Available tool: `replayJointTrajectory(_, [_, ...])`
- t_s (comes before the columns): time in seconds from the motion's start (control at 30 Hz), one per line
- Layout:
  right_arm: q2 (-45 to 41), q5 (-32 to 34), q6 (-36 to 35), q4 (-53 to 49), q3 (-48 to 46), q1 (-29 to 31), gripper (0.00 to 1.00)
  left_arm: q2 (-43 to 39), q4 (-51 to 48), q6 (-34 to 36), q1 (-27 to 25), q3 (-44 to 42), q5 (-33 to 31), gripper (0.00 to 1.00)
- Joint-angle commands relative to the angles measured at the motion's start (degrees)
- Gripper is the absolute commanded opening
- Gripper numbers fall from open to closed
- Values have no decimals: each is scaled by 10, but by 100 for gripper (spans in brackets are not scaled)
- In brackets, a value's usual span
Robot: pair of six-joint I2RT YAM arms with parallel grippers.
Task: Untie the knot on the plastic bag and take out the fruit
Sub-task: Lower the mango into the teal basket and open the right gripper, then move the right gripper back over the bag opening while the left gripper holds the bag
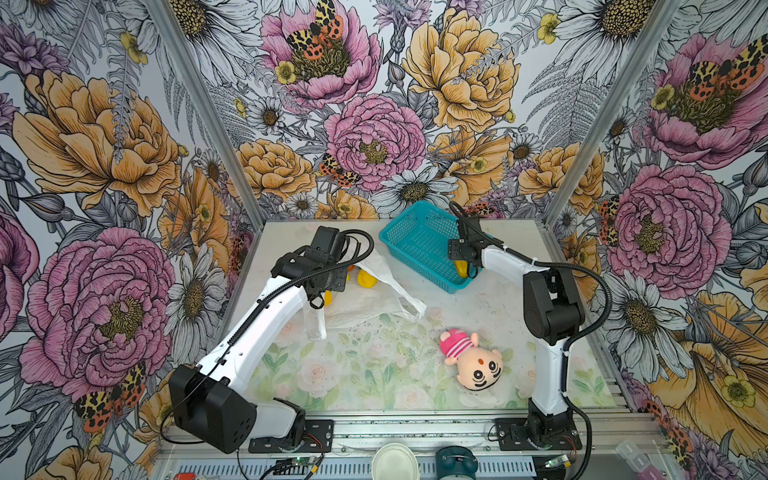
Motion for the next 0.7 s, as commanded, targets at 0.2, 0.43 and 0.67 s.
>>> replayJointTrajectory(0.2, [-168,-2,16,27,-87,8,78,-61,18,-123,2,14,-20,0])
replayJointTrajectory(0.43, [-348,-6,0,57,-207,72,78,-21,83,-104,-97,3,-141,0])
replayJointTrajectory(0.67, [-468,-50,-59,100,-290,192,73,-41,178,-131,-110,-79,-109,0])
